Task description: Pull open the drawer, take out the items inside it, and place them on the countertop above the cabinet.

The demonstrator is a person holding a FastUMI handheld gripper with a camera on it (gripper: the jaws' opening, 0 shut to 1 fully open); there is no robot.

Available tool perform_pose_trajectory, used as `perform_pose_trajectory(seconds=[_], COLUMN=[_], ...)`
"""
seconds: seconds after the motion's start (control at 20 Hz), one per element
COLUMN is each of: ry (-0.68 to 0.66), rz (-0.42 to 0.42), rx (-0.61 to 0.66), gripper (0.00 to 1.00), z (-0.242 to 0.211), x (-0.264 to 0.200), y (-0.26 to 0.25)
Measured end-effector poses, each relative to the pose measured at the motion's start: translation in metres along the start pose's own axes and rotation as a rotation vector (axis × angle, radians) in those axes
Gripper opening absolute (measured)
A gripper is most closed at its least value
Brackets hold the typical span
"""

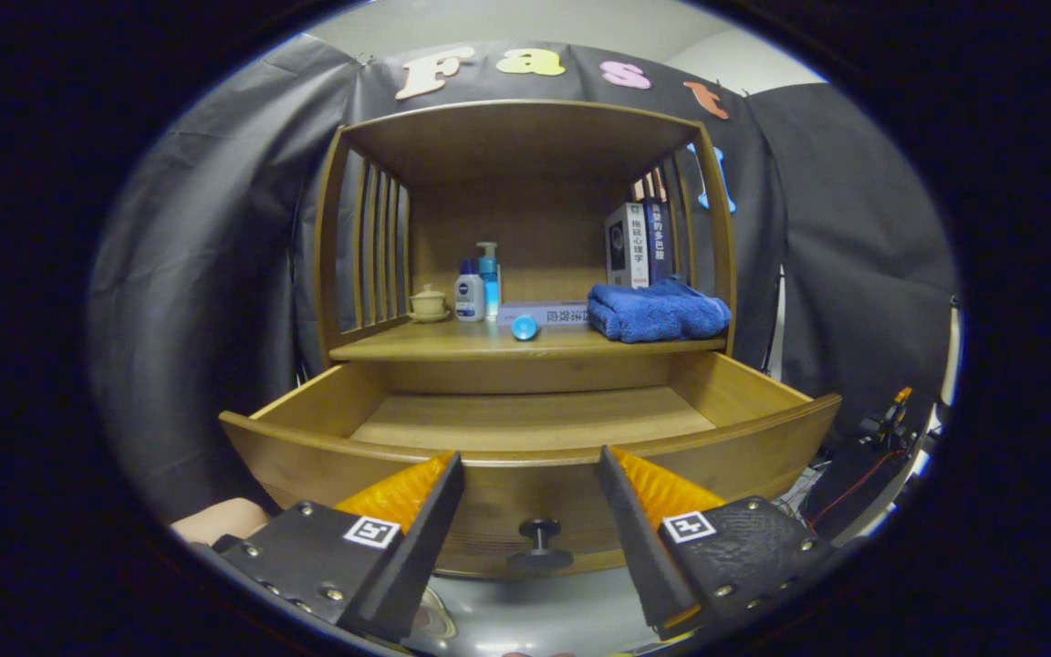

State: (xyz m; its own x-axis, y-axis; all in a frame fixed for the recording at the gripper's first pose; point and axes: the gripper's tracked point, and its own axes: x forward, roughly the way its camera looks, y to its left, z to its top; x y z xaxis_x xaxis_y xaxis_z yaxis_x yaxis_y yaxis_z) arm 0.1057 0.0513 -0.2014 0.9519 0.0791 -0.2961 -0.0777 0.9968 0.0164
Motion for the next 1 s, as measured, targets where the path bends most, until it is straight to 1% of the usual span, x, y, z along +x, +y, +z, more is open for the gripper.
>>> perform_pose_trajectory(seconds=[0.1, 0.25, 0.4, 0.45, 0.6, 0.8, 1.0], ry=[0.009, 0.011, -0.013, 0.004, -0.010, -0.012, -0.017], rz=[0.018, 0.018, 0.014, 0.013, 0.011, 0.015, -0.001], rx=[0.017, 0.010, 0.012, 0.015, 0.010, 0.028, 0.003], gripper=[0.90, 0.93, 0.94, 0.94, 0.95, 0.94, 0.94], z=[0.001, 0.006, 0.019, 0.014, 0.022, 0.027, 0.030], x=[0.006, 0.019, 0.044, 0.048, 0.084, 0.103, 0.129], y=[0.001, 0.001, 0.005, 0.006, 0.011, 0.013, 0.017])
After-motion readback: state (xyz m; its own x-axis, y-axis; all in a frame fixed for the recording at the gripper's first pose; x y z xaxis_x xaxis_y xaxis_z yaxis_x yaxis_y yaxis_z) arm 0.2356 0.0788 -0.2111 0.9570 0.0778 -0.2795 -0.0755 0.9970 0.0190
